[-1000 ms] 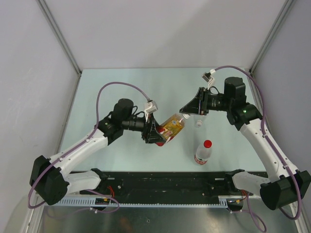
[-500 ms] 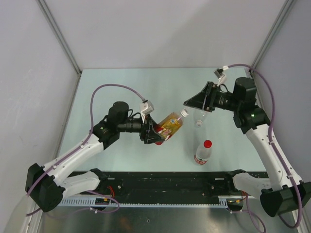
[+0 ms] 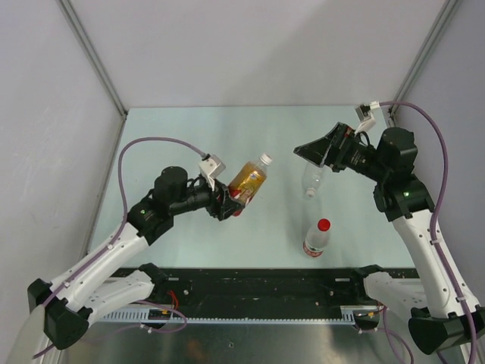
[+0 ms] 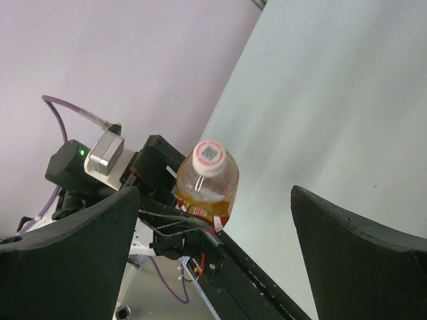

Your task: Unscrew the bottle caps

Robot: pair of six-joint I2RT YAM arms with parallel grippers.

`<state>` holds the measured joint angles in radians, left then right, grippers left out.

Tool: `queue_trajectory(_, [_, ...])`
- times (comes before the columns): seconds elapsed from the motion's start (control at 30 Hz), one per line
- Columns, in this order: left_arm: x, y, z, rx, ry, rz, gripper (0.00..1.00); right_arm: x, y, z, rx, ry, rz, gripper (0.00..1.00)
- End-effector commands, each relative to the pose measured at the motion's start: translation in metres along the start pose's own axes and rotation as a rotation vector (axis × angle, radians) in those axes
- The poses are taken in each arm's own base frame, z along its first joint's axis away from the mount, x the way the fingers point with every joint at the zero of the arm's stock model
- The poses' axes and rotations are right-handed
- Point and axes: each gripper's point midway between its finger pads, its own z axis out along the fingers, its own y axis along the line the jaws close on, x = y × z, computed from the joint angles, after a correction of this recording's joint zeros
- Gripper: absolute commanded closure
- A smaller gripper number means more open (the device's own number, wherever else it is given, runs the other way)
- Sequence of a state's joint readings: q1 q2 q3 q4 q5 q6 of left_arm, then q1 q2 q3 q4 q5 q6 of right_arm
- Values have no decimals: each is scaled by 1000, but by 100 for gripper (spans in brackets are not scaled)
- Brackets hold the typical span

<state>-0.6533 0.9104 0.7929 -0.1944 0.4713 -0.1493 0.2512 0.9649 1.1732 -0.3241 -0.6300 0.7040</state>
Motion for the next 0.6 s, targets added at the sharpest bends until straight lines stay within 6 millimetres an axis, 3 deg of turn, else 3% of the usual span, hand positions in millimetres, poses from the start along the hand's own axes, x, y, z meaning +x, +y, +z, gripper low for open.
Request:
queue_trajectory(0.0, [-12,34,-19,-239,-23,19,71,-16,14,-2,8,-75,-46,1])
queue_trajectory(0.3, [-20,57,-53,-433,-50,96,72,10,17,36,12,-2,-8,1])
queue_trajectory(0.57, [-4,64,-65,-466,41,199,72,39,22,75,-46,113,68,1])
